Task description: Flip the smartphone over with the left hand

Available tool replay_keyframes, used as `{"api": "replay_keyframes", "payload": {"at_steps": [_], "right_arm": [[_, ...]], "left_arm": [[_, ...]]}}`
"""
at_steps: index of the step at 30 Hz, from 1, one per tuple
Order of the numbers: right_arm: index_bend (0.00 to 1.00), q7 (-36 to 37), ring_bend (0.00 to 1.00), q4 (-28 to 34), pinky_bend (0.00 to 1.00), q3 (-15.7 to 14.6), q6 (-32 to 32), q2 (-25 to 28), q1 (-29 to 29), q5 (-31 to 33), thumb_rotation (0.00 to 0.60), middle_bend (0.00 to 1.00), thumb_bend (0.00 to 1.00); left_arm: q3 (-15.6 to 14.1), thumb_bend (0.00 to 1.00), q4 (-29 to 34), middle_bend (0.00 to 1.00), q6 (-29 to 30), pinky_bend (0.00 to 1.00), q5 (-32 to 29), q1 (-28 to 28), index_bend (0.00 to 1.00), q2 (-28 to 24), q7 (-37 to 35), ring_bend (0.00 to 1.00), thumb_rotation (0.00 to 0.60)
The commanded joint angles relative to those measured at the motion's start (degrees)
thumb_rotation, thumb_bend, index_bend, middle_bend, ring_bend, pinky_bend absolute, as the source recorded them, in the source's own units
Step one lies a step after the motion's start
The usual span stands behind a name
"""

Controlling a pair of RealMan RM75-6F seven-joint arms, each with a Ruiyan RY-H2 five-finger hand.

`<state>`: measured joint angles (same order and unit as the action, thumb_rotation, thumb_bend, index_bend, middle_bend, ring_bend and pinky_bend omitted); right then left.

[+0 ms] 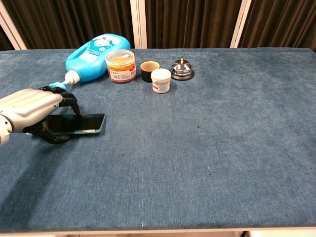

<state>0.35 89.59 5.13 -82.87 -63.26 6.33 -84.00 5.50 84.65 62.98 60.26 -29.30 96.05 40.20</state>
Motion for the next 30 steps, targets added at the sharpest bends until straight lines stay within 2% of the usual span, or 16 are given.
{"api": "replay_keyframes", "payload": {"at_steps": [1, 4, 7, 11, 16, 22, 24, 28, 30], "right_arm": [[0.0, 0.0, 0.0, 0.0, 0.0, 0.0, 0.0, 0.0, 0.0, 0.1, 0.6, 0.07, 0.24], [0.0, -0.1, 0.0, 0.1, 0.0, 0.0, 0.1, -0.1, 0.0, 0.2, 0.6, 0.07, 0.24], [0.0, -0.2, 0.0, 0.1, 0.0, 0.0, 0.2, -0.1, 0.0, 0.3, 0.6, 0.07, 0.24], [0.0, -0.2, 0.0, 0.1, 0.0, 0.0, 0.2, -0.2, 0.0, 0.4, 0.6, 0.07, 0.24], [0.0, -0.2, 0.0, 0.2, 0.0, 0.0, 0.0, -0.2, -0.3, 0.6, 0.6, 0.07, 0.24], [0.0, -0.1, 0.0, 0.3, 0.0, -0.3, -0.5, -0.3, -0.7, 0.5, 0.6, 0.07, 0.24], [0.0, 0.0, 0.0, 0.3, 0.0, -0.4, -0.6, -0.3, -0.9, 0.4, 0.6, 0.07, 0.24], [0.0, 0.0, 0.0, 0.5, 0.0, -0.5, -0.9, -0.2, -1.2, 0.3, 0.6, 0.07, 0.24], [0.0, 0.1, 0.0, 0.5, 0.0, -0.5, -1.1, -0.1, -1.3, 0.3, 0.6, 0.07, 0.24]], "left_arm": [[0.1, 0.21, -0.4, 0.1, -0.2, 0.0, -0.2, -0.3, 0.31, 0.2, -0.6, 0.0, 0.6], [0.3, 0.28, -1.2, 0.1, -0.1, 0.0, 0.1, -0.4, 0.36, 0.4, -1.9, 0.0, 0.6], [0.5, 0.39, -1.9, 0.11, -0.2, 0.0, 0.9, -0.5, 0.44, 0.3, -4.1, 0.0, 0.6], [0.3, 0.5, 1.0, 0.14, -2.0, 0.0, 2.0, -0.3, 0.51, -2.3, -8.8, 0.01, 0.6], [-1.9, 0.52, 6.5, 0.15, -6.3, 0.0, 4.2, -1.0, 0.53, -8.7, -11.9, 0.01, 0.6], [-3.1, 0.53, 11.3, 0.16, -12.6, 0.0, 2.6, -4.0, 0.53, -14.7, -11.4, 0.01, 0.6], [-2.8, 0.53, 11.6, 0.16, -13.8, 0.0, 1.7, -4.9, 0.52, -15.3, -11.8, 0.01, 0.6], [-2.3, 0.5, 11.5, 0.16, -15.4, 0.0, -0.6, -6.8, 0.31, -15.5, -11.5, 0.0, 0.6], [-2.2, 0.5, 11.0, 0.16, -15.6, 0.0, -1.2, -7.5, 0.28, -15.2, -11.5, 0.0, 0.6]]}}
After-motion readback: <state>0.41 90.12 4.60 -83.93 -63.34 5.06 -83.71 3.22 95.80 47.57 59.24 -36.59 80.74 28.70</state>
